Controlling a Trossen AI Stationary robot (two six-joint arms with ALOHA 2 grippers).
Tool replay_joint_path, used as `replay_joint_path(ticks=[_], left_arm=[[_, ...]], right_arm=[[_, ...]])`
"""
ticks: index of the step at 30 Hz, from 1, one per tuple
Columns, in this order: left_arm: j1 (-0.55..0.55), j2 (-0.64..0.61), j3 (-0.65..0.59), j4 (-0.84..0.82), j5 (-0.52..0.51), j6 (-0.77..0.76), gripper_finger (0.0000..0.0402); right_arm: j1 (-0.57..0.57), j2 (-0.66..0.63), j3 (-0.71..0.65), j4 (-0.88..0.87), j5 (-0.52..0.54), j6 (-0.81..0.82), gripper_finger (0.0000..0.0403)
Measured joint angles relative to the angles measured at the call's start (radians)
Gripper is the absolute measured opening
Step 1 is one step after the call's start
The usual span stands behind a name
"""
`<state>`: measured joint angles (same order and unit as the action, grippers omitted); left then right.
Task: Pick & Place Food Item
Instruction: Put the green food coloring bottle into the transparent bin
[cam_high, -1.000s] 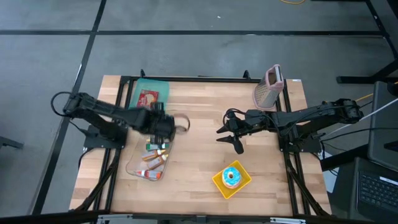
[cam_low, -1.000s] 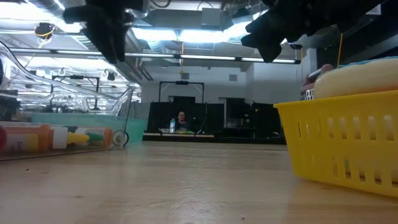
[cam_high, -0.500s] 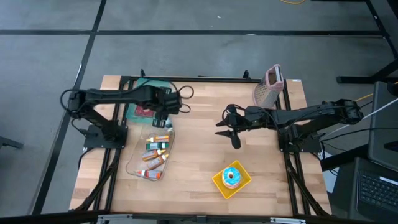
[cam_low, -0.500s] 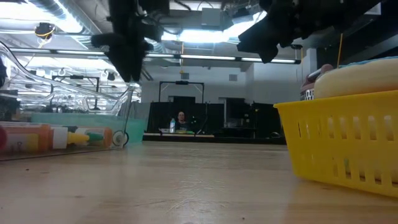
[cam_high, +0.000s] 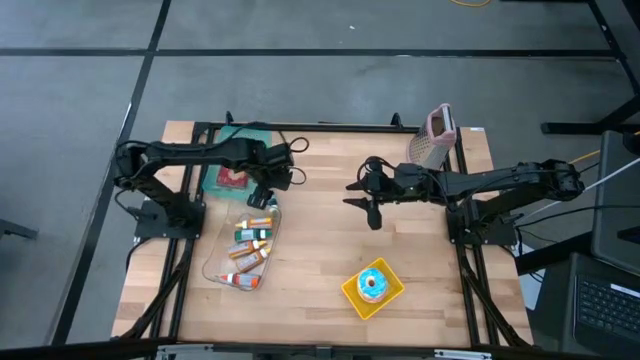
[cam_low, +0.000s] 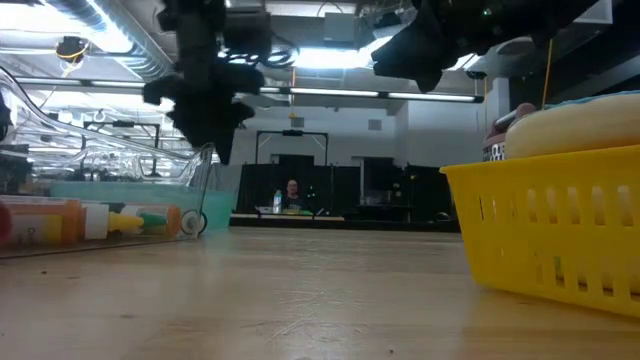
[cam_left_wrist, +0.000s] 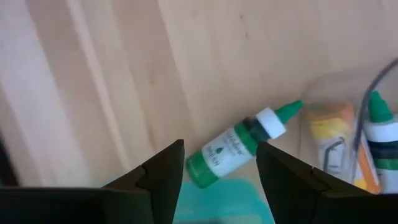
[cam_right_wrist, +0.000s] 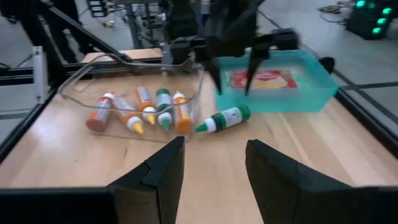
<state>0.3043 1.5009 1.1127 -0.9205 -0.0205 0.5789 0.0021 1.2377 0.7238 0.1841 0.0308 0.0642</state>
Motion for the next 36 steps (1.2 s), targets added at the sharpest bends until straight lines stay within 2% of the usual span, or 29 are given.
replay_joint_path(ticks=[8,12,19,26,36], left_arm=[[0.074,-0.226,-0.240,0.116,0.001,0.027,0.0194],[0.104,-0.282,-0.353,0.190,0.028,0.053,0.0194],[0.017,-0.227,-0.378,0.310,-0.011,0.104,0.0194],[-0.011,-0.140,-0.368,0.376,-0.038,0.119,0.0193],[-0.040,-0.132,-0.381,0.332,-0.051,0.134,0.0193]], right_arm=[[0.000,0.000,0.000,0.001,0.060,0.031,0.0168],[0.000,0.000,0.000,0.012,0.089,0.048,0.0168],[0.000,0.000,0.000,0.049,0.093,0.051,0.0168],[0.000,0.000,0.000,0.050,0.093,0.055,0.0168],[0.000,0.000,0.000,0.047,0.093,0.055,0.0168]])
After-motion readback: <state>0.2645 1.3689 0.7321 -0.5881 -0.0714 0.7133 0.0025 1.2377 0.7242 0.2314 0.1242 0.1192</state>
